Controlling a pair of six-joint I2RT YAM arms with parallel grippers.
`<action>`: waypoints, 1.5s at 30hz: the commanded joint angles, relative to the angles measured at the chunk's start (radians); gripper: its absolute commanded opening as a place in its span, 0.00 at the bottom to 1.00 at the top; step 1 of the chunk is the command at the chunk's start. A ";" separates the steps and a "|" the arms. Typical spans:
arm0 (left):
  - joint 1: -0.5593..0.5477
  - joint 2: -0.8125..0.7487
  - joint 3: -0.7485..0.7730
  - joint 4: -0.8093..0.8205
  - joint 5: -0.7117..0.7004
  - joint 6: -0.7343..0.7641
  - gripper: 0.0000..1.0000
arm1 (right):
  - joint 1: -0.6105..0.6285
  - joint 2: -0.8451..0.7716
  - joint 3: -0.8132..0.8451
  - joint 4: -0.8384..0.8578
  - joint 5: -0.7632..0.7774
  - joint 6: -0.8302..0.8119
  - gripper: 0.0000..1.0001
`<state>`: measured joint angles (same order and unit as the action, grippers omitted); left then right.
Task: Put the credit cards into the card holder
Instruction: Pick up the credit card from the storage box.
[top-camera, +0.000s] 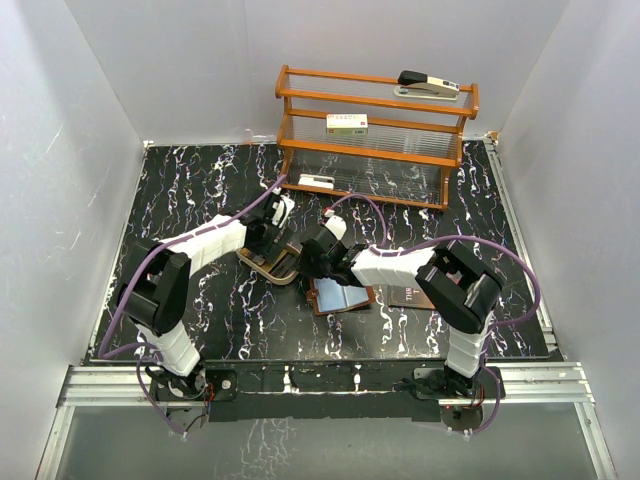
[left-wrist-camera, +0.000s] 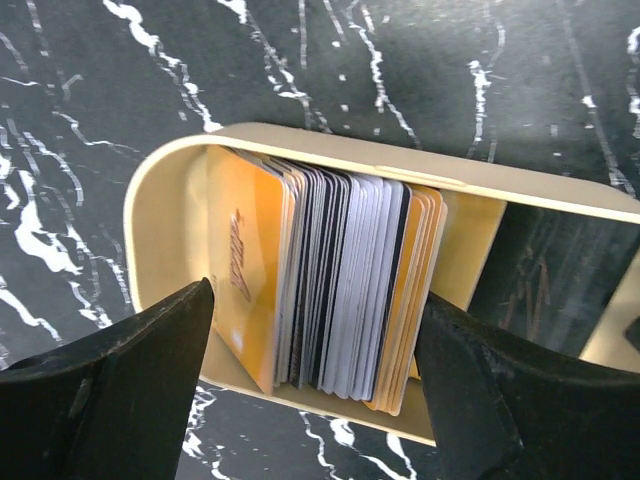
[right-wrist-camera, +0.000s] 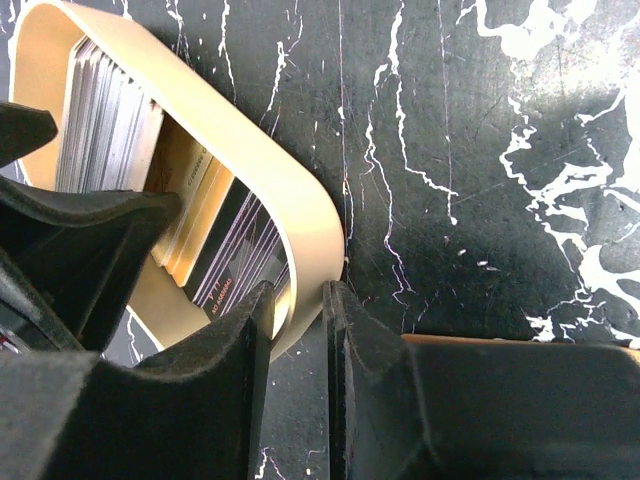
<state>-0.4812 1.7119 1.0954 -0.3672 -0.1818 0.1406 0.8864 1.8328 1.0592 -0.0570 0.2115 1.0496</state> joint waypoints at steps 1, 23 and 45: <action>0.010 -0.030 0.003 -0.003 -0.168 0.069 0.75 | 0.003 0.028 0.007 -0.029 0.031 -0.048 0.18; 0.045 -0.063 -0.017 0.076 -0.266 0.118 0.62 | 0.003 0.046 0.015 -0.043 0.023 -0.061 0.14; 0.051 -0.099 -0.067 0.055 -0.280 0.094 0.43 | 0.003 0.033 0.006 -0.055 0.051 -0.049 0.13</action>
<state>-0.4488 1.6703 1.0500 -0.3073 -0.3695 0.2096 0.8864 1.8542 1.0721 -0.0170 0.2203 1.0237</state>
